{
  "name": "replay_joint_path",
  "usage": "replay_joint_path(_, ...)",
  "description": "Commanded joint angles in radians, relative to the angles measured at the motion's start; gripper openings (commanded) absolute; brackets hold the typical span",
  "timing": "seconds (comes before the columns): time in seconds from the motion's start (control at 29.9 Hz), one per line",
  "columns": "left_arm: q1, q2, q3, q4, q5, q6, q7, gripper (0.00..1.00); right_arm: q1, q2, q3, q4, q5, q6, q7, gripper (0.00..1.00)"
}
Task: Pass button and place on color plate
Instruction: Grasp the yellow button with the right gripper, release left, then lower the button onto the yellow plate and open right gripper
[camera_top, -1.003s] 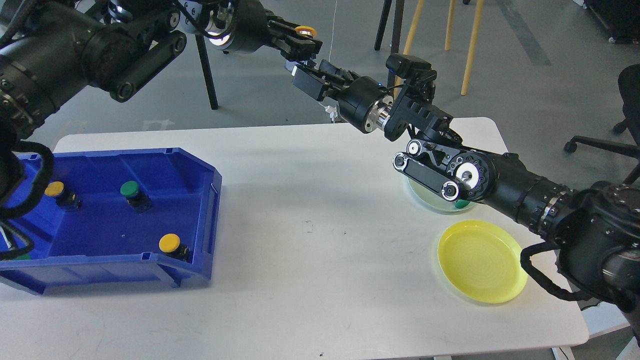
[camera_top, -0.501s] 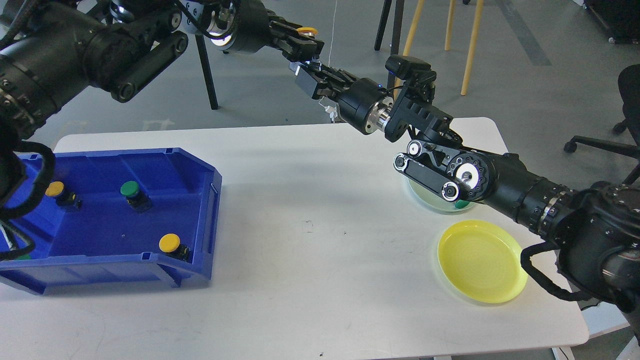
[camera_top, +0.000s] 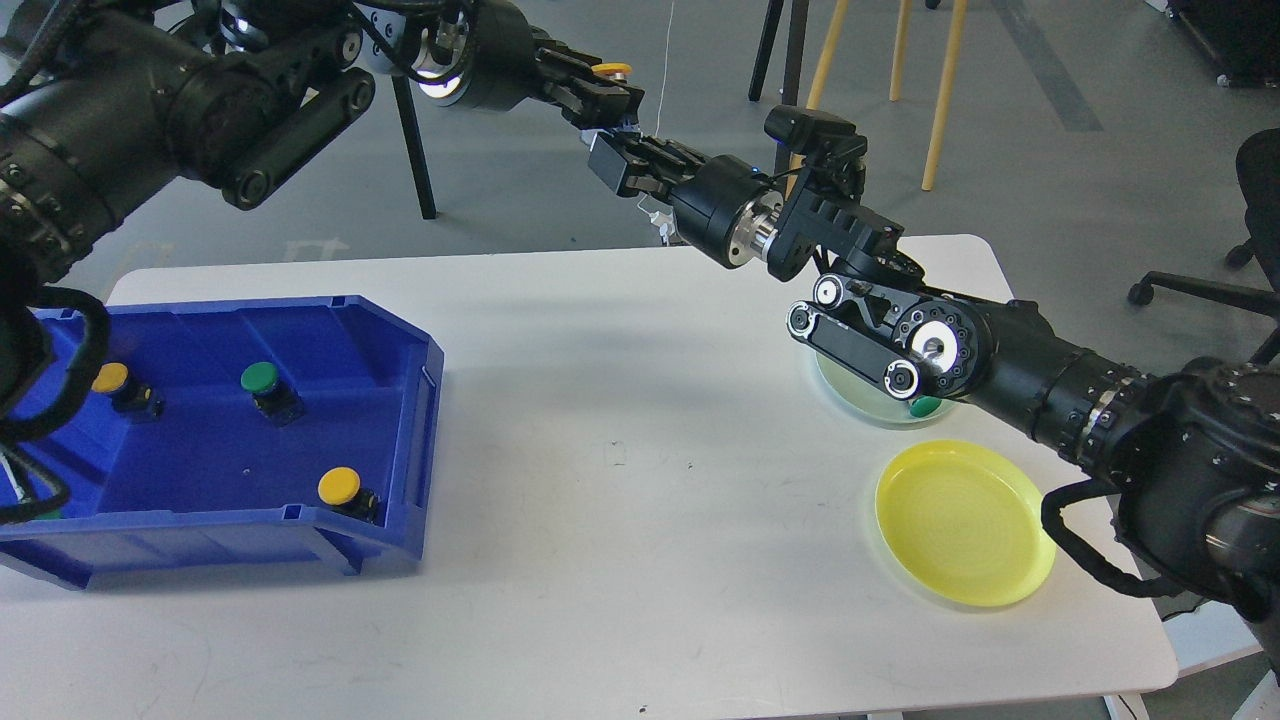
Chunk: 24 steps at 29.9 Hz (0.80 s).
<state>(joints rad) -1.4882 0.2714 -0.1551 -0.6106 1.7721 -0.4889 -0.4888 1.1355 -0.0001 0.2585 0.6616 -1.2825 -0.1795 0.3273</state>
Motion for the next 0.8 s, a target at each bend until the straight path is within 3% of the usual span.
replay_joint_path(0.0, -0.003, 0.003, -0.008, 0.0, -0.011, 0.0, 0.0, 0.92, -0.006, 0.0, 0.001, -0.002, 0.002, 0.003, -0.002, 0.12)
replay_joint_path(0.1, -0.003, 0.005, -0.009, 0.0, -0.013, 0.0, 0.0, 0.99, -0.01, 0.0, 0.001, -0.005, 0.003, 0.003, -0.007, 0.12)
replay_joint_path(0.33, -0.01, 0.019, -0.009, 0.002, -0.088, 0.0, 0.0, 0.99, -0.042, -0.018, 0.002, -0.004, 0.011, 0.037, -0.057, 0.13)
replay_joint_path(0.5, -0.004, 0.083, -0.006, -0.003, -0.095, 0.0, 0.0, 0.99, -0.123, -0.187, 0.001, 0.032, 0.029, 0.11, -0.082, 0.15)
replay_joint_path(0.77, 0.037, 0.164, -0.008, -0.009, -0.095, 0.0, 0.0, 0.99, -0.249, -0.461, -0.005, 0.226, 0.031, 0.296, -0.099, 0.18)
